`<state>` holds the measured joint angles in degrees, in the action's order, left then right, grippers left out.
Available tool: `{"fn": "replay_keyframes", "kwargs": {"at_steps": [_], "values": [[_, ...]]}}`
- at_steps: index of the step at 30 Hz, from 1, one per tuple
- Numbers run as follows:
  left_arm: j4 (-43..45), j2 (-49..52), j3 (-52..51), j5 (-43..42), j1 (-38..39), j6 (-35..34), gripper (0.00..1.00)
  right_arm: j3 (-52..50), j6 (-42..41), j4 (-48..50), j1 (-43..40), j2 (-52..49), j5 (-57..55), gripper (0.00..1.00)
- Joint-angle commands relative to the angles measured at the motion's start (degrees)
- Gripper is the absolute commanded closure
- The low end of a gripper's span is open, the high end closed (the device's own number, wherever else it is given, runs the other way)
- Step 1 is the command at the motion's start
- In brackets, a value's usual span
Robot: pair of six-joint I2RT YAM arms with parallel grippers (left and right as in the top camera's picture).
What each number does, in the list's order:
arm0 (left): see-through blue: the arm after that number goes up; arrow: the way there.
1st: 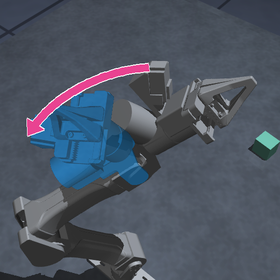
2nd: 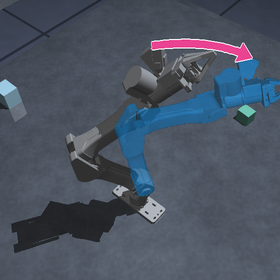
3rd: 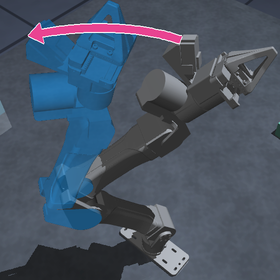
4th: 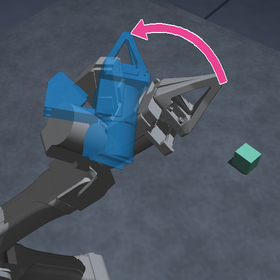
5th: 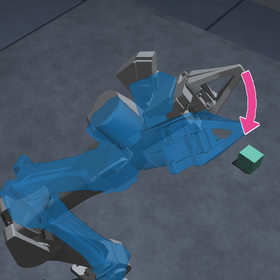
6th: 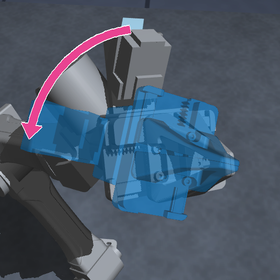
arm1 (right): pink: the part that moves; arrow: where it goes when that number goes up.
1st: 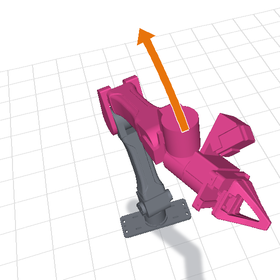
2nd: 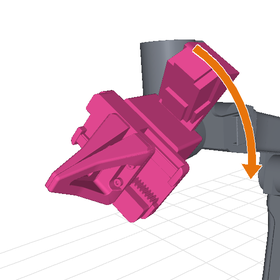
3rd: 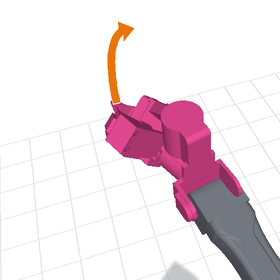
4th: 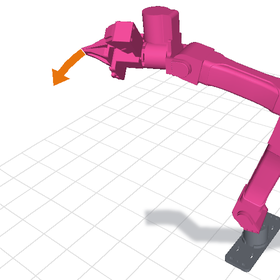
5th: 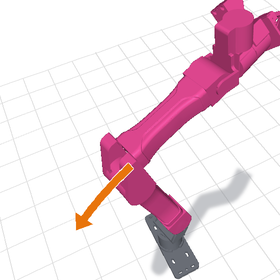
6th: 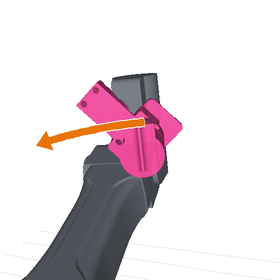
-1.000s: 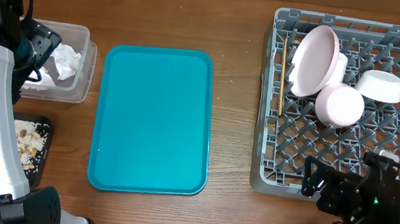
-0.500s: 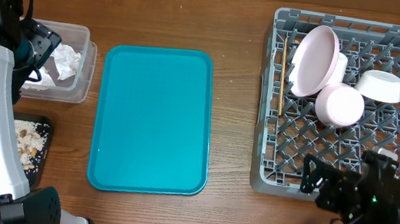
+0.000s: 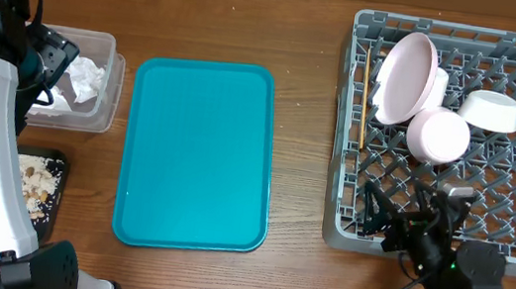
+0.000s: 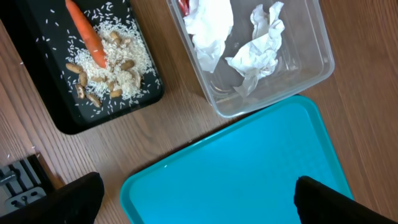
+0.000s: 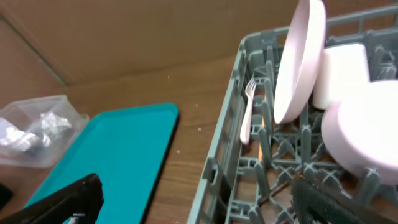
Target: Sort waste into correct bins and load items into the dishwasher
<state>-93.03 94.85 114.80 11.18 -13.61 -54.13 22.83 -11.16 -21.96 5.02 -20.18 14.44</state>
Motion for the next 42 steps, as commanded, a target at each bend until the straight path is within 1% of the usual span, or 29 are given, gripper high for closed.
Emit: {"fn": "replay_keyframes", "kwargs": {"at_steps": [1, 3, 8, 13, 16, 18, 22, 26, 29, 33, 36, 40, 42], "values": [[0.11, 0.28, 0.42, 0.35, -0.22, -1.18, 0.00, -6.08, 1.18, 7.61, -0.28, 2.60, -0.87, 0.00], [0.09, 0.28, 0.39, 0.35, -0.22, -1.20, 0.00, -9.40, 1.18, 12.94, -0.28, 3.30, -1.33, 0.00], [0.11, 0.28, 0.39, 0.35, -0.22, -1.20, 0.00, -14.32, 0.92, 18.10, -1.68, 4.50, -0.55, 0.00], [0.09, 0.28, 0.39, 0.35, -0.22, -1.20, 0.00, -14.97, 1.60, 18.05, -1.84, 5.31, -0.66, 0.00], [0.11, 0.28, 0.39, 0.35, -0.22, -1.20, 0.00, -15.02, 2.91, 17.68, -2.10, 8.13, -0.63, 0.00], [0.11, 0.28, 0.39, 0.35, -0.22, -1.20, 0.00, -15.02, 4.90, 15.65, -2.54, 12.09, -0.68, 0.00], [0.11, 0.28, 0.39, 0.35, -0.22, -1.20, 0.00, -15.02, 8.15, 12.85, -2.51, 14.32, -0.87, 0.00], [0.11, 0.28, 0.39, 0.35, -0.22, -1.20, 0.00, -15.80, 9.75, 10.75, -2.54, 17.03, -0.90, 0.00], [0.11, 0.28, 0.39, 0.35, -0.22, -1.20, 0.00, -18.64, 9.75, 11.69, -3.21, 20.20, -1.27, 0.00], [0.11, 0.28, 0.39, 0.35, -0.22, -1.18, 0.00, -21.53, 9.73, 17.00, -4.15, 20.02, 0.02, 0.00], [0.11, 0.28, 0.39, 0.35, -0.22, -1.18, 0.00, -22.38, 10.56, 18.93, -4.13, 20.02, -0.42, 0.00], [0.09, 0.28, 0.39, 0.35, -0.22, -1.18, 0.00, -22.38, 16.15, 19.34, -5.16, 20.02, -0.44, 0.00], [0.11, 0.28, 0.39, 0.35, -0.22, -1.20, 0.00, -22.38, 17.25, 19.30, -6.51, 20.02, -0.42, 0.00]]}}
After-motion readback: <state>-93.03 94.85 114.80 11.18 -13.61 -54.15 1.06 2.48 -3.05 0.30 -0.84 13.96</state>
